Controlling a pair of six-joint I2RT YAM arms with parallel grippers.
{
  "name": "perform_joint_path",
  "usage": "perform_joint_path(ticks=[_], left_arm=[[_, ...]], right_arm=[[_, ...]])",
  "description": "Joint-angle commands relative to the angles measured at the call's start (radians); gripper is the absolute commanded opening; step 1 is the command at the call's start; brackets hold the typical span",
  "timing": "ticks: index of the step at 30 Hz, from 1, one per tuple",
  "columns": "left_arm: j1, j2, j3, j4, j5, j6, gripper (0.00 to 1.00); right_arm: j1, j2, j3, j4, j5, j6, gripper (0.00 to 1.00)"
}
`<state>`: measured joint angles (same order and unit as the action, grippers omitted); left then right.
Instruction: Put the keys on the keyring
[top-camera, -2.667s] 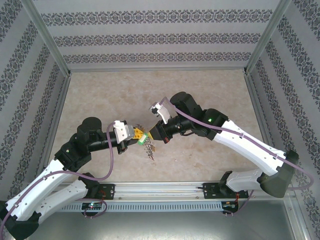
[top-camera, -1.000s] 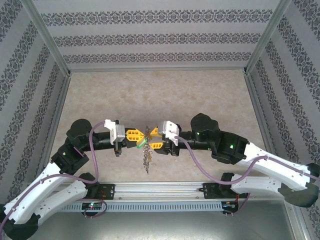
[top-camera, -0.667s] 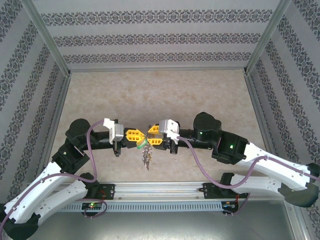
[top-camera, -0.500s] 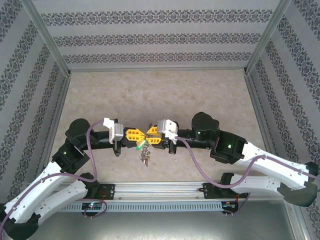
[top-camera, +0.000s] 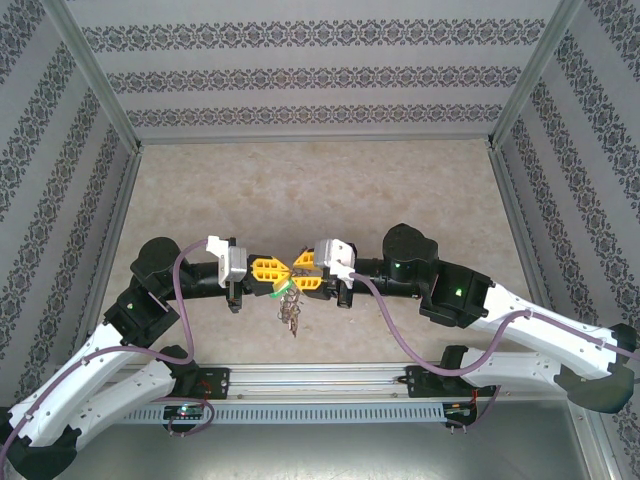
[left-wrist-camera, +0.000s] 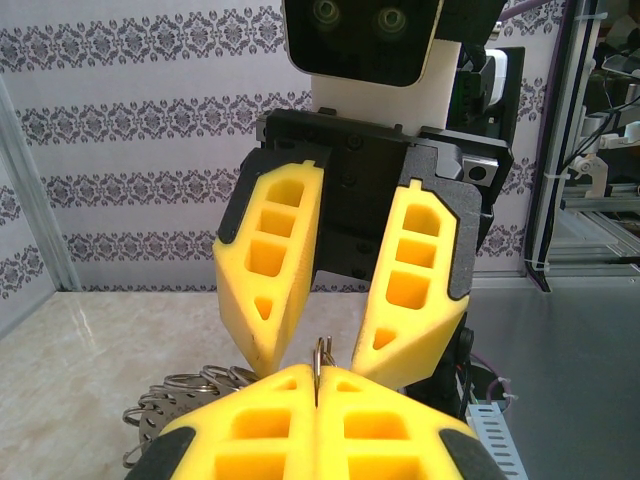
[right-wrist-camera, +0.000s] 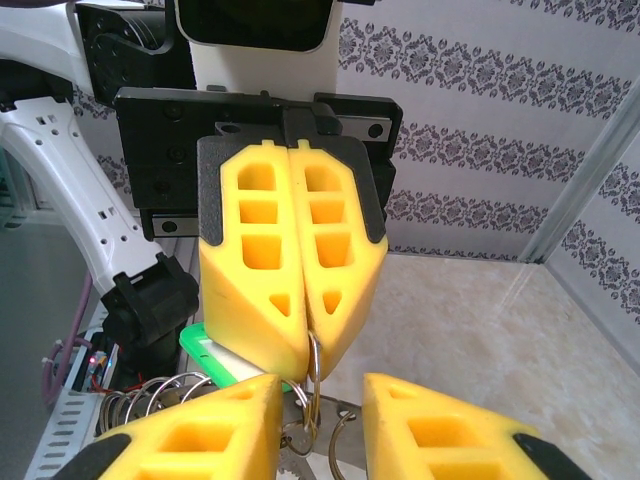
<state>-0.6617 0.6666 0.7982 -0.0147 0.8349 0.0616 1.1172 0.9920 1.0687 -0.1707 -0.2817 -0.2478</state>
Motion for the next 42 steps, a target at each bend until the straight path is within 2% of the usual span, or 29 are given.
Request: perform_joint_path(ticks=[1,13,16,27,31,36,40,42], left_arm=[[-0.008,-0.014,0.04,0.087,0.021,-0.013,0.0],[-0.007,-0.007,0.043,0.115,0.011,-0.027,0.0],[-0.008,-0.002,0.044,0.122,0.017,-0.032,0.0],[-0.007,0.008,0.04,0.145,0.032,-0.049,0.0],[-0.007,0.014,0.035,0.15,0.04,-0.055,0.0],[-0.008,0.016,0.031,0.138,0.047,-0.055,0.0],[-0.008,0.015,0.029,0.131,0.047,-0.054,0.0],[-0.007,0.017,0.035,0.118,0.044,-0.048,0.0]], right_arm=[[0.008,-0.013,0.001,0.003,-0.011,-0.012,0.27],[0.008,-0.039,-0.027,0.009,-0.013,-0.013,0.3],[0.008,-0.036,-0.027,0.014,-0.006,-0.018,0.24],[0.008,-0.023,-0.022,0.031,-0.008,-0.031,0.2],[0.006,-0.008,-0.016,0.038,-0.013,-0.036,0.15],[0.007,-0.003,-0.013,0.057,-0.022,-0.039,0.15],[0.007,-0.001,-0.012,0.052,-0.016,-0.042,0.0],[0.007,-0.005,-0.013,0.048,-0.003,-0.047,0.0]])
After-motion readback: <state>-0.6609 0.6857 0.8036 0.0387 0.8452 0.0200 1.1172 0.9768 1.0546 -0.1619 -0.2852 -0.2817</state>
